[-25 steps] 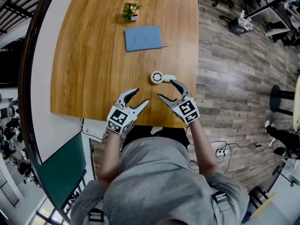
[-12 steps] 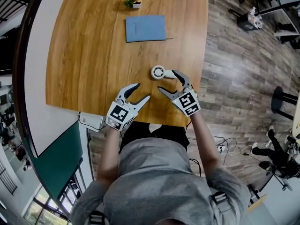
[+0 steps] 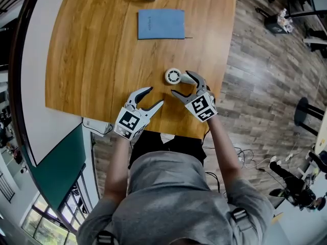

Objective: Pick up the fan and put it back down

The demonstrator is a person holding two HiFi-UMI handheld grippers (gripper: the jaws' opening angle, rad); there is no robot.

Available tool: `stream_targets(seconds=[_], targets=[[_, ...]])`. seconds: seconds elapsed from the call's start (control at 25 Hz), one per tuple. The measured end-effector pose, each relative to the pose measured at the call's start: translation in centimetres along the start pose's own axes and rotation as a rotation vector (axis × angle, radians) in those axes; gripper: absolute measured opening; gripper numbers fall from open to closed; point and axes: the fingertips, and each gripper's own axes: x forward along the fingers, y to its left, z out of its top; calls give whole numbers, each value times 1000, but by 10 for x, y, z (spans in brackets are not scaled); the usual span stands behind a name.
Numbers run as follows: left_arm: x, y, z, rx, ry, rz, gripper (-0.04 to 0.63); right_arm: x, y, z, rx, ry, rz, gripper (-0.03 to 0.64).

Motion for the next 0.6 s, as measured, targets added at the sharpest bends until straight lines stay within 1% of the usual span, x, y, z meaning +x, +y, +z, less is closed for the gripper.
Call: stream_targets(seconds=[0.6], targets=[[5,11,-13,-41,9,19,250,39,-3,-12,-88,87,81,405]])
